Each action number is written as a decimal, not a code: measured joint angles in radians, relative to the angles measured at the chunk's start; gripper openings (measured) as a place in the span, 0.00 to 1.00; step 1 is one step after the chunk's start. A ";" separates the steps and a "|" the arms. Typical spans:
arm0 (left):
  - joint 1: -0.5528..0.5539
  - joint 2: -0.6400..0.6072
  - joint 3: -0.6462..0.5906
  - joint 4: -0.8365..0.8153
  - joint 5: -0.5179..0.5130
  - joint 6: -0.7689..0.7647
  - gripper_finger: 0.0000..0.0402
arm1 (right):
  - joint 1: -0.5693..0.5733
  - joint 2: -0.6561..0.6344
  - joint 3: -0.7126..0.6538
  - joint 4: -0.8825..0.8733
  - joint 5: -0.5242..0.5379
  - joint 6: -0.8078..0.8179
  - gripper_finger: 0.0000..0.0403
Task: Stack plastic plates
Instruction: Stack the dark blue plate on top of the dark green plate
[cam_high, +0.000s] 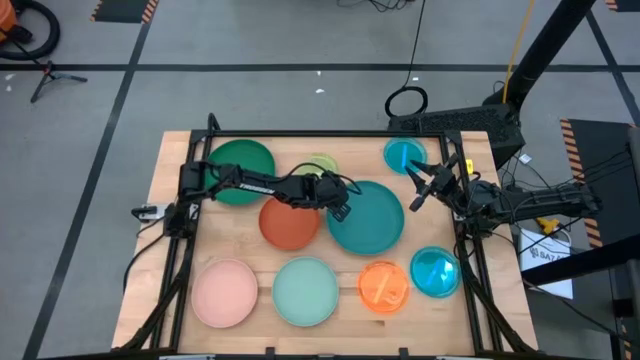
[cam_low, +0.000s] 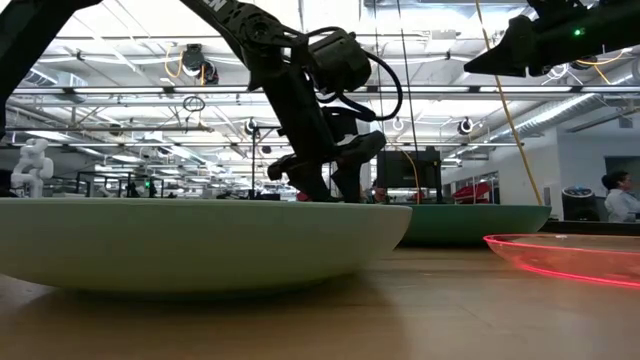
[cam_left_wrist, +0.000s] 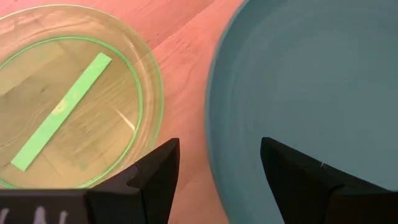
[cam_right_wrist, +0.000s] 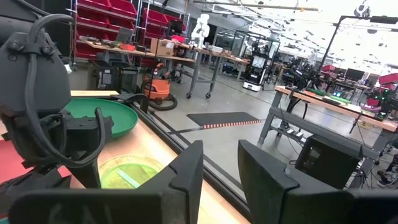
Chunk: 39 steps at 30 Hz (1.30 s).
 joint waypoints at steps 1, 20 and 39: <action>-0.001 0.000 0.000 0.000 0.000 0.000 0.57 | 0.000 0.000 0.000 0.000 0.000 0.000 0.23; -0.002 0.000 0.000 0.011 -0.027 0.000 0.57 | 0.000 0.000 0.000 -0.003 0.000 -0.015 0.23; -0.003 0.030 0.001 0.022 -0.029 -0.005 0.57 | 0.000 0.000 0.000 -0.007 0.000 -0.016 0.23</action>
